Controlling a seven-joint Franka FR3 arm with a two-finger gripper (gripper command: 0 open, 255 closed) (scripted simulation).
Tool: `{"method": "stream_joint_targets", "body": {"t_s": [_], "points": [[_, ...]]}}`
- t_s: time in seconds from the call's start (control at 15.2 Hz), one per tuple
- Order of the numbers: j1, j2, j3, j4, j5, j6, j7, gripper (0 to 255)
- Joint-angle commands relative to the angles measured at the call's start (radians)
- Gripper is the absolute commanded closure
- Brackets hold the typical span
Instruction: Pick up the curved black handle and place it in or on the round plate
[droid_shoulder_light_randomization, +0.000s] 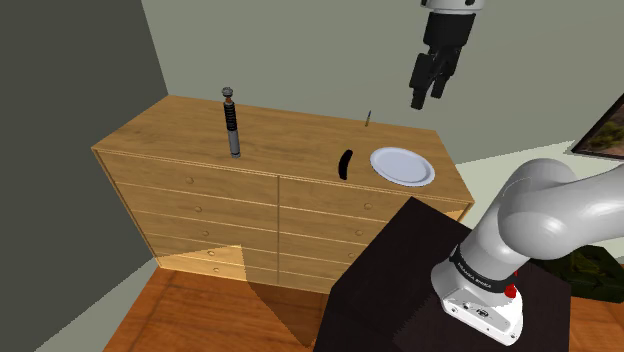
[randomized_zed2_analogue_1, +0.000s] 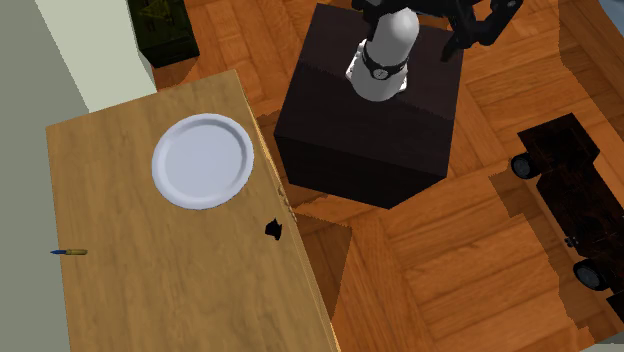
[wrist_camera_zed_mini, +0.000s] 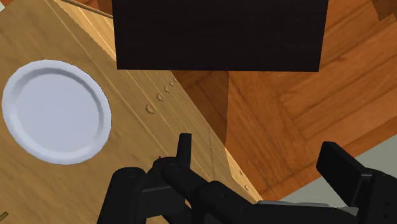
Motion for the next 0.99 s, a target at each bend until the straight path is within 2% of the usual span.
{"method": "stream_joint_targets", "body": {"t_s": [0.0,0.46,0.92], "points": [[0.0,0.0,0.0,0.0,0.0,0.0,0.0,0],[-0.043,0.234,-0.076,0.01,0.029,0.174,0.022,0],[-0.073,0.494,-0.152,0.073,0.089,0.316,0.021,0]]}}
